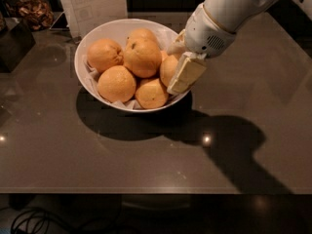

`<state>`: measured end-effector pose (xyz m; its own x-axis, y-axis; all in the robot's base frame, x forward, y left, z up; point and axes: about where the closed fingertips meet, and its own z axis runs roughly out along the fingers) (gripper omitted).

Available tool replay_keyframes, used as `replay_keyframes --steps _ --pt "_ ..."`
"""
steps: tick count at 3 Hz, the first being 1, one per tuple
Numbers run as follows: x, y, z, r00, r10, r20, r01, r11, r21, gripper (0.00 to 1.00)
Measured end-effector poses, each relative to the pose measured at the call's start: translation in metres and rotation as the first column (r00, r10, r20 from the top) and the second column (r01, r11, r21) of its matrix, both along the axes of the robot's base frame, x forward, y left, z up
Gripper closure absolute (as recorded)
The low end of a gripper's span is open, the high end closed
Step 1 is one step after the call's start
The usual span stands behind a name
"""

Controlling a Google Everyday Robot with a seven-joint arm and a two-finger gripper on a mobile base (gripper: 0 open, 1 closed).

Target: Pick orange from white bowl

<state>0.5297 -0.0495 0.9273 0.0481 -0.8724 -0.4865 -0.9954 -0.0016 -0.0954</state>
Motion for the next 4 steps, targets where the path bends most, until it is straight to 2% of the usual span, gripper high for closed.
replay_keyframes --steps 2,3,4 --pt "0.0 0.0 0.0 1.0 0.0 0.0 0.0 1.0 0.0 0.88" --pt "-0.0001 0.0011 -0.0007 1.0 0.005 0.003 -0.005 1.0 -0.002 1.0" --pt "0.0009 0.0021 -0.0039 0.9999 0.013 0.0 -0.013 1.0 -0.007 0.81"
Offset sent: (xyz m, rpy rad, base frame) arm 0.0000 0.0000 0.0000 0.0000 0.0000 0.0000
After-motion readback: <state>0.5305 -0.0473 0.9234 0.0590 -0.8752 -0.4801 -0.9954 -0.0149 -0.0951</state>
